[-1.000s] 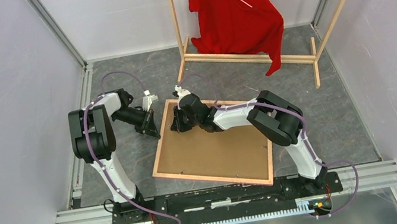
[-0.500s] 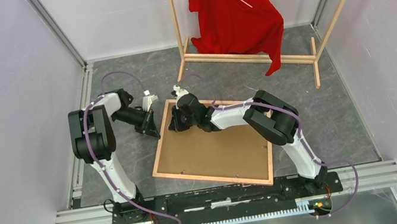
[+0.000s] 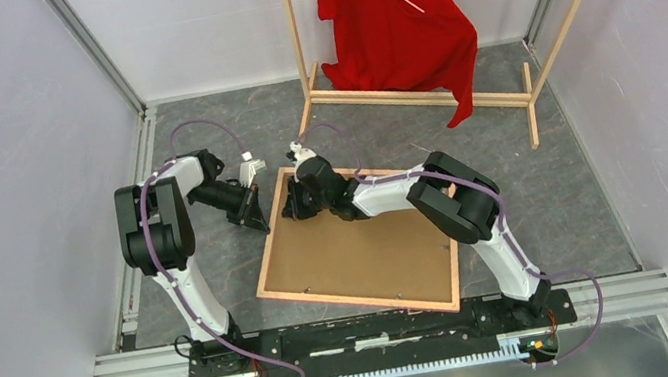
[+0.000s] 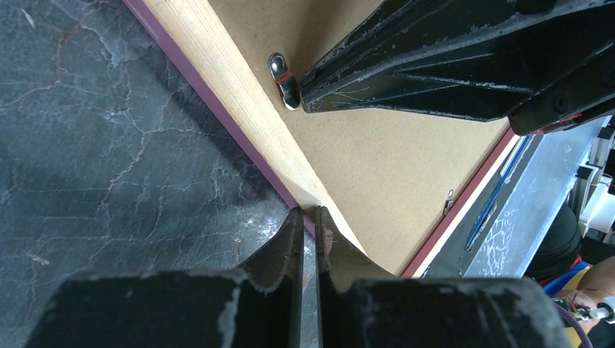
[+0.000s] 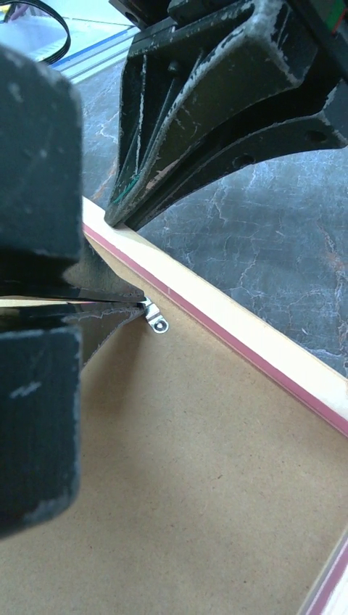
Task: Put the photo into the frame
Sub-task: Install the photo frame at the center of the board.
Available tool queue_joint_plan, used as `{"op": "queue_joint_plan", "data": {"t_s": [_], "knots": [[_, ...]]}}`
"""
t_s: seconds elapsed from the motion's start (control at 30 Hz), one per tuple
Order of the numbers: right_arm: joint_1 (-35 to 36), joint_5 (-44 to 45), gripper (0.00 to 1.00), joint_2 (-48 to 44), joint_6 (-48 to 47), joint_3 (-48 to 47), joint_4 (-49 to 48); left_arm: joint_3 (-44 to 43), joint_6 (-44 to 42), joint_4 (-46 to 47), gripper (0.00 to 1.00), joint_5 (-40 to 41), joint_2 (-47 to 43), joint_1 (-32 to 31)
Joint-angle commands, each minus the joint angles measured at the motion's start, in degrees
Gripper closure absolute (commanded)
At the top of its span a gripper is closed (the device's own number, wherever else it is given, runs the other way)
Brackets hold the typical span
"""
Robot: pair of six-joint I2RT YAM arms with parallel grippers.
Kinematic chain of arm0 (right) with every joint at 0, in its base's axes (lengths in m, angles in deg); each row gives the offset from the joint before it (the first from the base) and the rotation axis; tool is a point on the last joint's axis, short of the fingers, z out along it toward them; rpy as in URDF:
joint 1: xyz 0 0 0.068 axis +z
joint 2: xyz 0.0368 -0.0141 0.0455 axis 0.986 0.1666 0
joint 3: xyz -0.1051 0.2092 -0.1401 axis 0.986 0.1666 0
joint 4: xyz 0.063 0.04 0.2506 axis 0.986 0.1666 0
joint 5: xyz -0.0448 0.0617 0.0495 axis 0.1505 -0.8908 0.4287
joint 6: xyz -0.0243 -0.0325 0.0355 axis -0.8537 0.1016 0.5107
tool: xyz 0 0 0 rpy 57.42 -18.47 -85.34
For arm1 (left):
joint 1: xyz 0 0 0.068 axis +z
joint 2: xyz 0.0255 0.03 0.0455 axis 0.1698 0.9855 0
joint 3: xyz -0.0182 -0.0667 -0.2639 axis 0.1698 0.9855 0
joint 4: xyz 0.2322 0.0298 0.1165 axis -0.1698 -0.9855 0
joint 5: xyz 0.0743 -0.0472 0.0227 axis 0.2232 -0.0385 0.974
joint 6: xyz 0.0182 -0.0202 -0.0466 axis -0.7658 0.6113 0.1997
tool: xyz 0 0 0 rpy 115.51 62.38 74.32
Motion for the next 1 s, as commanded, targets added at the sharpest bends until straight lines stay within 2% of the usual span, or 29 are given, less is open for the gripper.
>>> {"op": "queue_joint_plan", "data": {"t_s": [0.0, 0.53, 0.73, 0.77, 0.9, 0.97], "knots": [[-0.6, 0.8, 1.0, 1.8, 0.0, -2.0, -0.1, 1.5, -0.1, 4.6, 0.89, 4.6, 0.0, -1.1], [-0.9, -0.4, 1.0, 4.1, -0.2, -5.2, 0.8, 1.3, -0.3, 4.6, 0.89, 4.9, -0.2, -1.1], [-1.1, -1.3, 1.0, 1.0, -2.1, -4.2, 0.0, 1.2, -0.5, 4.4, 0.89, 5.2, -0.8, -1.1], [-1.2, -1.0, 0.98, -0.8, -3.2, -3.2, -0.3, 0.8, -0.7, 3.9, 0.89, 5.3, -1.0, -1.1], [-1.0, 1.8, 0.67, -12.2, -10.8, 5.3, -3.2, -1.9, -1.5, 1.1, 0.84, 5.1, -2.5, -0.9], [-0.6, 3.2, 0.52, -19.0, -17.5, 10.5, -3.6, -3.7, -1.9, -0.3, 0.83, 5.2, -3.3, -0.9]]}}
